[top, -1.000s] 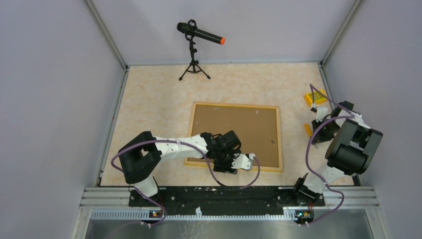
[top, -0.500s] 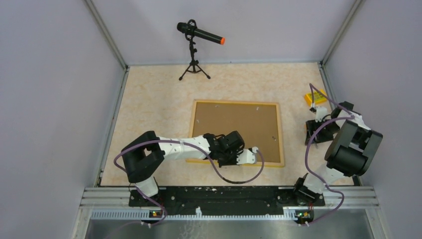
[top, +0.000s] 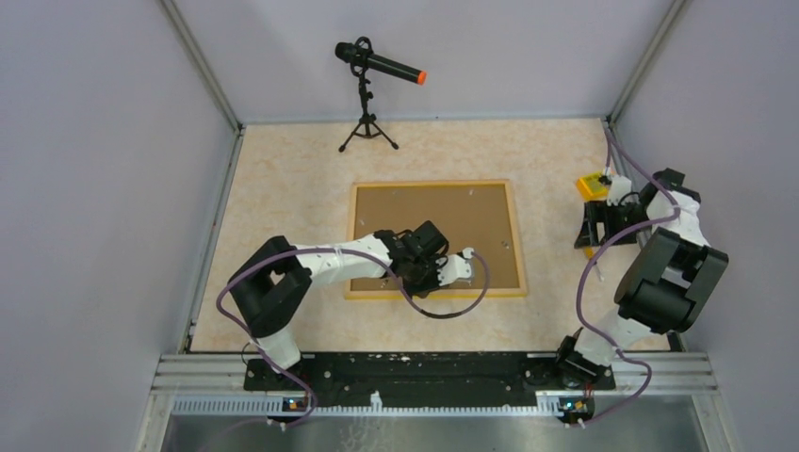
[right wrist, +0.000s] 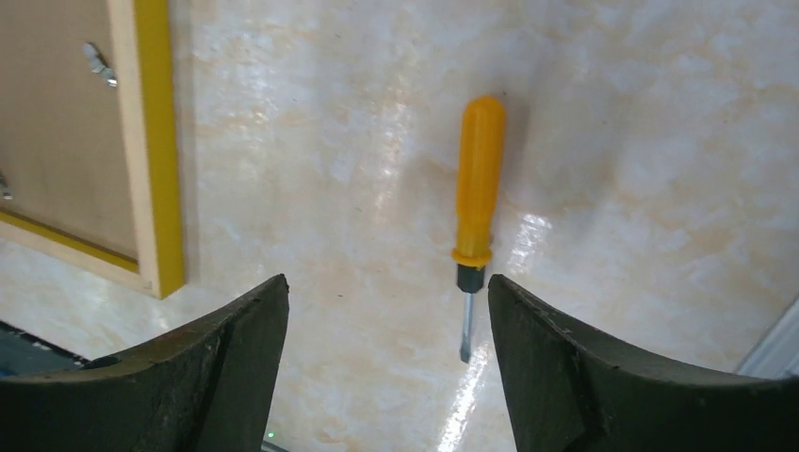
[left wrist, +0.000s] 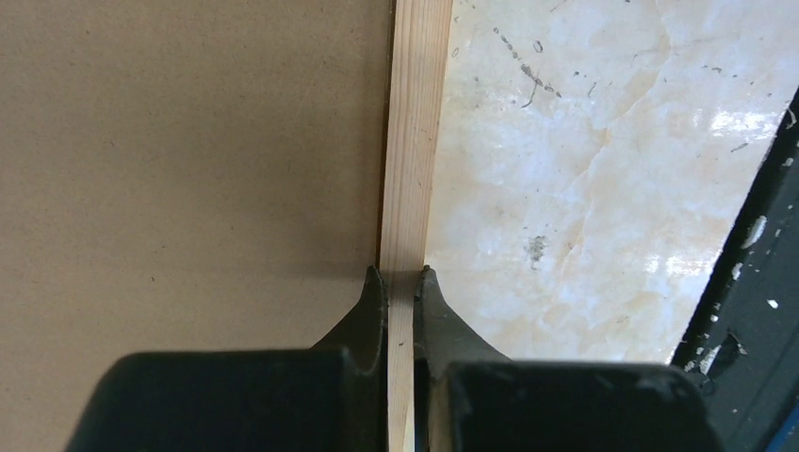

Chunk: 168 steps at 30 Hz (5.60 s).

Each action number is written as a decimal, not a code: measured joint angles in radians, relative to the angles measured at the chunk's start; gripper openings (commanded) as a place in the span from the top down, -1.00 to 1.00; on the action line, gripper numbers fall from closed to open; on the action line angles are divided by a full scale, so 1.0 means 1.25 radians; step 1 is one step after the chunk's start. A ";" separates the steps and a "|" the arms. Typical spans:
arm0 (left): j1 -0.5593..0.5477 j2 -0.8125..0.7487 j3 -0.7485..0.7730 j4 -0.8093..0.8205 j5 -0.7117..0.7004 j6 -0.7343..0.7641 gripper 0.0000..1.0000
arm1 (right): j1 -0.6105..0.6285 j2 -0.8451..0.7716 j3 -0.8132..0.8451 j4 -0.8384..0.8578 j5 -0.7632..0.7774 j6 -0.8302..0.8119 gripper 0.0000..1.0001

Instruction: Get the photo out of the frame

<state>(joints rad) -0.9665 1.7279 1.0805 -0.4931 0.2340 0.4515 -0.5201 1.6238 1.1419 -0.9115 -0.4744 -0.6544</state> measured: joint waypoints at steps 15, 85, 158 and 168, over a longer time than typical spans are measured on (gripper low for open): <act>0.091 -0.047 0.040 -0.047 0.132 -0.047 1.00 | 0.125 0.137 0.033 -0.097 -0.378 0.171 -0.48; 0.843 -0.233 0.410 -0.218 0.275 -0.279 -0.84 | 0.564 -0.212 0.648 -0.392 0.121 0.080 1.00; 0.962 -0.016 -0.038 -0.114 0.373 -0.274 -0.97 | 0.783 -0.274 -0.122 0.006 0.204 -0.194 -0.53; 0.852 0.096 0.080 -0.071 0.372 -0.288 -0.94 | 0.772 -0.044 -0.188 0.124 0.167 -0.327 0.28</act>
<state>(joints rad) 0.0986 1.8484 1.1801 -0.5823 0.6987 0.0917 0.4446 1.5684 0.9073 -0.7570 -0.2661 -1.0630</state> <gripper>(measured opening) 0.979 0.412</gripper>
